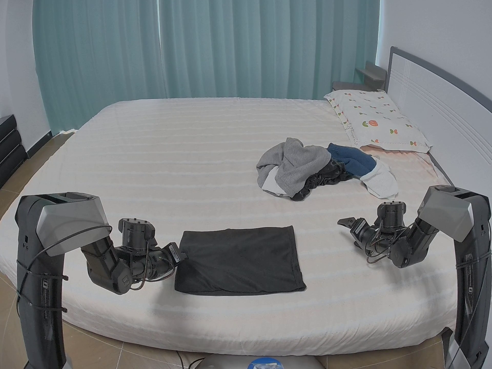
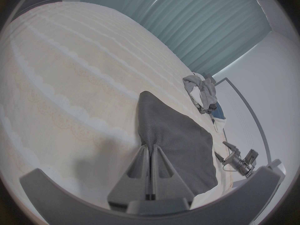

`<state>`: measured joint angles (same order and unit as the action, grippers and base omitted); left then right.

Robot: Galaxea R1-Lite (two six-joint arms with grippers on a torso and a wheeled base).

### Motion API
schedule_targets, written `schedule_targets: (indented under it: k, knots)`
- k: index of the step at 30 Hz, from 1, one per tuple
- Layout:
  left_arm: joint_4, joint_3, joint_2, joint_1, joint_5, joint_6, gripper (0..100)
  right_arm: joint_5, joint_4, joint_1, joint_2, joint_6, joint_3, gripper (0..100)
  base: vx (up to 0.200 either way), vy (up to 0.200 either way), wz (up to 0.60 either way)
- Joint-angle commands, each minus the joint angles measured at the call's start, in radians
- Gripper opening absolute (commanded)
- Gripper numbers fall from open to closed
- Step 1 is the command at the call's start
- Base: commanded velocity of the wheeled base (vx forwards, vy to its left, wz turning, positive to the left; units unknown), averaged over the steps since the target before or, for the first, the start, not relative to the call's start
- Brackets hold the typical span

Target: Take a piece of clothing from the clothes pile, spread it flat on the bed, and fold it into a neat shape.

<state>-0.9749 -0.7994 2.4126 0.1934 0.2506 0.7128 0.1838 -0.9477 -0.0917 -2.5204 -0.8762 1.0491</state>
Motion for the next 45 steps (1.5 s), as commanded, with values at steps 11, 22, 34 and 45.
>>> schedule_targets:
  k: [11,22,34,45]
  knots:
    - [0.001,-0.003,-0.018,-0.003,0.001,0.031,0,0.0,0.0,0.0,0.0,0.0,-0.001,100,0.0,0.055,0.0]
    - [0.001,-0.006,-0.018,-0.005,-0.001,0.039,0,0.0,0.0,0.0,0.0,0.0,-0.001,100,0.0,0.2,0.0]
    - [0.001,-0.011,-0.018,-0.005,-0.001,0.05,0,-0.018,-0.008,-0.014,0.005,0.0,-0.008,100,0.0,0.2,0.0]
    - [0.001,-0.012,-0.015,-0.003,-0.001,0.05,0,-0.029,-0.013,-0.031,0.017,-0.001,-0.028,100,0.0,0.2,0.0]
